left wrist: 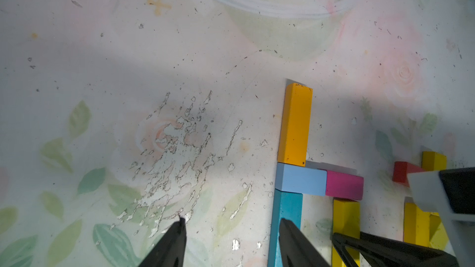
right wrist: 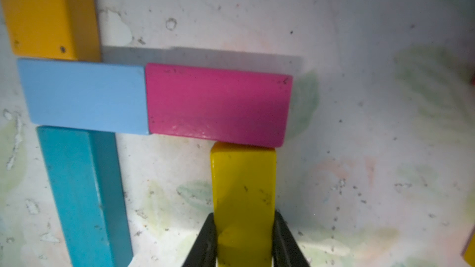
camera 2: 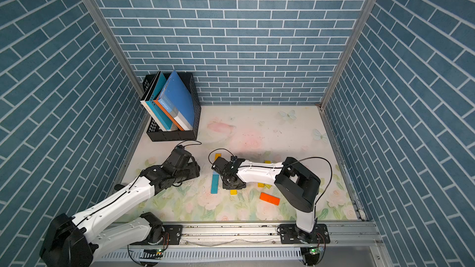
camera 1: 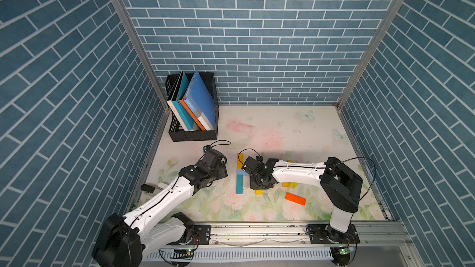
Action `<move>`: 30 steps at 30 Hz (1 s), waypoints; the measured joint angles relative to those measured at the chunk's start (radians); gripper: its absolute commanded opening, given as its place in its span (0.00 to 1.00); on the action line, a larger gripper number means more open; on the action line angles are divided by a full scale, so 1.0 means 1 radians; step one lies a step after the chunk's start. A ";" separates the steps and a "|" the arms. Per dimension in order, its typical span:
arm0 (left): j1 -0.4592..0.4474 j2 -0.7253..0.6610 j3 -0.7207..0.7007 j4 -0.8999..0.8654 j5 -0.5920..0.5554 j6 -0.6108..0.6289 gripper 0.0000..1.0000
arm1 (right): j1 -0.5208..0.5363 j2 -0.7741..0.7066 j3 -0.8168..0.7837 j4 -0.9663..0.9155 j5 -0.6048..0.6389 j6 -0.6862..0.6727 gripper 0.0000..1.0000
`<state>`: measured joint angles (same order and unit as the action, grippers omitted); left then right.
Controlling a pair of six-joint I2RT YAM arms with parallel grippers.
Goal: Assemble the letter h with building blocks
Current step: Assemble the building block at the center of the board.
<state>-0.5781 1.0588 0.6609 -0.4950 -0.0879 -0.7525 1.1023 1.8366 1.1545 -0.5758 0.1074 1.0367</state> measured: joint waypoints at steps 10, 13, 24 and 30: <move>0.000 0.000 0.000 0.000 0.000 0.002 0.63 | -0.001 0.000 0.000 0.000 -0.003 0.010 0.53; 0.000 0.000 0.000 -0.001 0.000 0.003 0.63 | -0.001 0.000 0.002 -0.002 -0.003 0.007 0.48; 0.000 0.000 0.000 -0.001 0.000 0.005 0.63 | -0.001 0.036 0.047 -0.029 0.006 0.003 0.36; 0.000 0.000 0.001 -0.001 0.000 0.010 0.63 | -0.001 0.036 0.047 -0.034 0.013 0.003 0.29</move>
<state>-0.5781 1.0588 0.6617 -0.4961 -0.0883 -0.7425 1.1011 1.8729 1.2018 -0.6094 0.1200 1.0401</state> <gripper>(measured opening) 0.634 0.332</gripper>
